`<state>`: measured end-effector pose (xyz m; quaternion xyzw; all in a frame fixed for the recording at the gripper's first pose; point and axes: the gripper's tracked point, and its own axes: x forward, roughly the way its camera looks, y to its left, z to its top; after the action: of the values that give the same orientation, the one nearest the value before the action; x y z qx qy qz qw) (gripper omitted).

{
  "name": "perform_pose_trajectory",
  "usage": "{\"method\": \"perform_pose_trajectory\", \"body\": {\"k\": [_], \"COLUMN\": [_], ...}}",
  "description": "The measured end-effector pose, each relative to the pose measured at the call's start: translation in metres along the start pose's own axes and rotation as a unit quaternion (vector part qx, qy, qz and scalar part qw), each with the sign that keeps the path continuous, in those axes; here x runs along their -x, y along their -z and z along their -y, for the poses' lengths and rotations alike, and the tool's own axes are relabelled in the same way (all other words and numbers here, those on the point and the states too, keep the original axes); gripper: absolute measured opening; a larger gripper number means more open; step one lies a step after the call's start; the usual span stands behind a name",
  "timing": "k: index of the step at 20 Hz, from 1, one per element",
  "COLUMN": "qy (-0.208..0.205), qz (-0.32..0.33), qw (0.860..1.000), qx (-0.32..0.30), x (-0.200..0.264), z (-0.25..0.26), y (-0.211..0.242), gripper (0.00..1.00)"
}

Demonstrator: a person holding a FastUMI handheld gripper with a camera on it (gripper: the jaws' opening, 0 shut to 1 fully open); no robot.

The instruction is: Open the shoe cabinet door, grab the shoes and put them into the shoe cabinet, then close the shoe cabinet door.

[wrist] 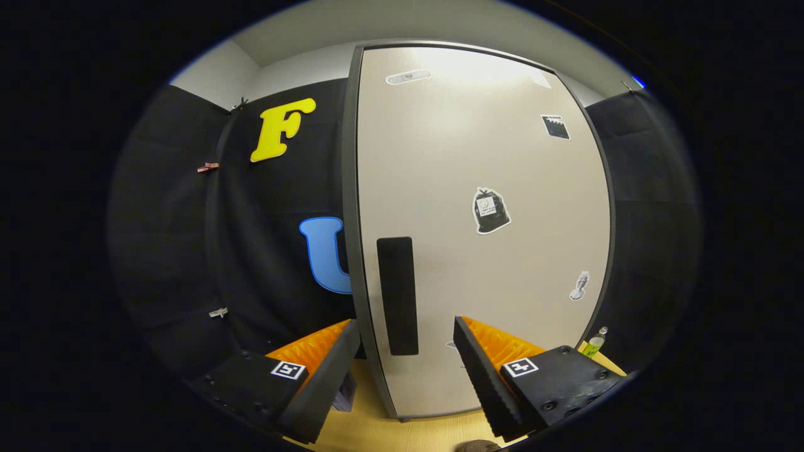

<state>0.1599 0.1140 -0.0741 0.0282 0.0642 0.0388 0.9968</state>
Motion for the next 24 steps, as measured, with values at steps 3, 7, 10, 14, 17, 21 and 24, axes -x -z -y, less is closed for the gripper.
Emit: {"method": "perform_pose_trajectory", "body": {"k": [3,7,10,14,17,21,24], "qy": [0.012,0.025,0.026,0.027,0.041,0.063,0.057], "qz": [0.009,0.004,0.002,0.015,0.010,0.018,0.009], "qw": [1.000,1.000,1.000,0.999,0.999,0.997,0.998], "qx": [-0.009,-0.005,-0.004,0.018,0.026,0.036,0.028], "x": [-0.022,-0.040,-0.047,-0.049,-0.048,-0.045,-0.047], "z": [0.002,0.008,0.006,-0.003,-0.001,0.000,0.001], "y": [0.000,0.006,0.008,0.005,0.006,0.005,0.007], "gripper": [0.92,0.92,0.81,0.62,0.37,0.30,0.29]}}
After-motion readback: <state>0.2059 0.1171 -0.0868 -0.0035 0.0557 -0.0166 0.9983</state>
